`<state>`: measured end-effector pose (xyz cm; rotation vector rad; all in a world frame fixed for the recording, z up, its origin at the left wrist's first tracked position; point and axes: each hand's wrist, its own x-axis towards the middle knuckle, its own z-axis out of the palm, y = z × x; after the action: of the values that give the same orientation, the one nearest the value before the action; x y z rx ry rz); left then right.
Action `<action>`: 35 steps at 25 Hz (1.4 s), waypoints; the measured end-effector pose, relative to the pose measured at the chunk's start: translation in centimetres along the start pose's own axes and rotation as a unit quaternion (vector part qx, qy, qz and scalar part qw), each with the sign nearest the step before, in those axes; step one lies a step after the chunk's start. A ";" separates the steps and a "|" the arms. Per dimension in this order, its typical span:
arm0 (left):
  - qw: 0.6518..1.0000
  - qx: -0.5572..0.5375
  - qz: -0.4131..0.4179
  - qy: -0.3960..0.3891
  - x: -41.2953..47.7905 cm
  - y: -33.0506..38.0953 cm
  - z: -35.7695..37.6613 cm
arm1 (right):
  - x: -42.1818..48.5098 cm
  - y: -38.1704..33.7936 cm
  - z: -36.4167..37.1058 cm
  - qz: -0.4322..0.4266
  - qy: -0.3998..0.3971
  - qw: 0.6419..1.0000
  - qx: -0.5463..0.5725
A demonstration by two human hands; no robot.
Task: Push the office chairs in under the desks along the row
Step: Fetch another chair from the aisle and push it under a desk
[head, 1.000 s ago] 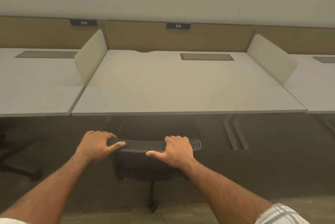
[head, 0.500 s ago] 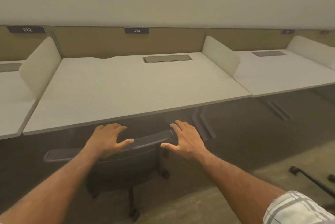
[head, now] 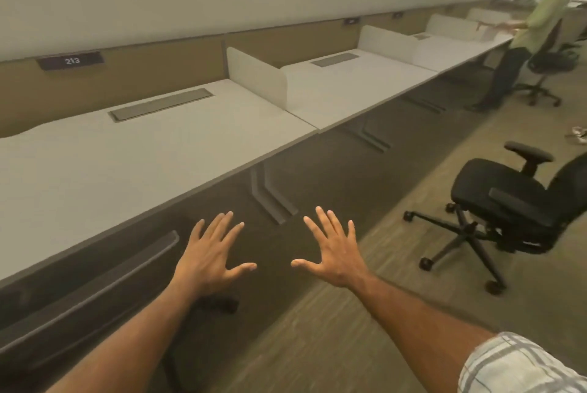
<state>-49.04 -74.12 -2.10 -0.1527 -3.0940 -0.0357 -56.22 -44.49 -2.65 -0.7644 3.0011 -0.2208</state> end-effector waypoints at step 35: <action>0.885 -0.004 0.441 -0.146 36.8 88.0 12.5 | -40.0 71.4 -4.4 0.493 -0.060 0.864 0.089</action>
<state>-77.48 17.34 -11.10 -1.6576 -2.9526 0.0106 -55.15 37.23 -8.71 0.7576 2.7548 -0.3590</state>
